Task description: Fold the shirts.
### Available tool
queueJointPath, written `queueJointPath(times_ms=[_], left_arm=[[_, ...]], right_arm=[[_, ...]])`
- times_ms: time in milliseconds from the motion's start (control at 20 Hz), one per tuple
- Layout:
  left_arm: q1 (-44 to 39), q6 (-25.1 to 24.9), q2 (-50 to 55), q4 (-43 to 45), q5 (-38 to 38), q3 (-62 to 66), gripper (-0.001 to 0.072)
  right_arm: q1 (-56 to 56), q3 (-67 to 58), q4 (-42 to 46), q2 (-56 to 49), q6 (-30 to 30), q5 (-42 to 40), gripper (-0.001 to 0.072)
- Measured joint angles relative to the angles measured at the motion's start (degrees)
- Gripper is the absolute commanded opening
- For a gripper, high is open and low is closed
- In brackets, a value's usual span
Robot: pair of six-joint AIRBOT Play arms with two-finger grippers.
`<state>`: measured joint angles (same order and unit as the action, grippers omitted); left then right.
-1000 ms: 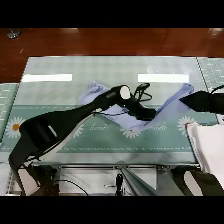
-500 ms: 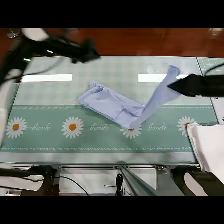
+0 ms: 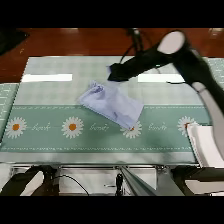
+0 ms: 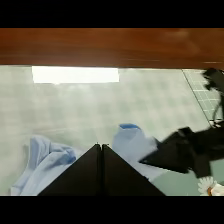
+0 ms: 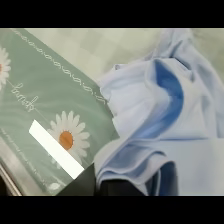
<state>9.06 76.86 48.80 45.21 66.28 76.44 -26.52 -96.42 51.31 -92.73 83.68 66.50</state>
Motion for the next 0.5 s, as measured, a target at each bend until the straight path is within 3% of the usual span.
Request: queueJointPath(times_ms=[100, 150, 200, 250, 300, 500], left_arm=[[0.5, -0.5, -5.3, 0.2, -0.1, -6.0, 0.0020], [0.6, -0.6, -7.3, 0.1, -0.2, -9.0, 0.0019], [0.8, -0.8, -8.5, 0.2, -0.1, -11.4, 0.0019], [0.8, -0.8, -9.4, 0.2, -0.2, -13.7, 0.0019], [0.9, -1.0, -10.0, 0.1, -0.3, -16.1, 0.0020], [1.0, -1.0, -10.3, -0.3, -2.8, -23.6, 0.0019]], right_arm=[[-2.3, -4.8, 0.7, -7.0, 1.1, -0.5, 0.0025], [-3.2, -7.1, 0.7, -10.2, 1.6, -1.0, 0.0079], [-3.8, -8.9, 0.7, -12.9, 2.4, -1.6, 0.0177], [-4.3, -10.6, -0.2, -15.3, 3.4, -2.3, 0.0454], [-4.6, -11.9, -2.0, -17.4, 4.0, -3.0, 0.0639], [-4.1, -14.2, -10.5, -21.2, 1.6, -0.2, 0.0634]])
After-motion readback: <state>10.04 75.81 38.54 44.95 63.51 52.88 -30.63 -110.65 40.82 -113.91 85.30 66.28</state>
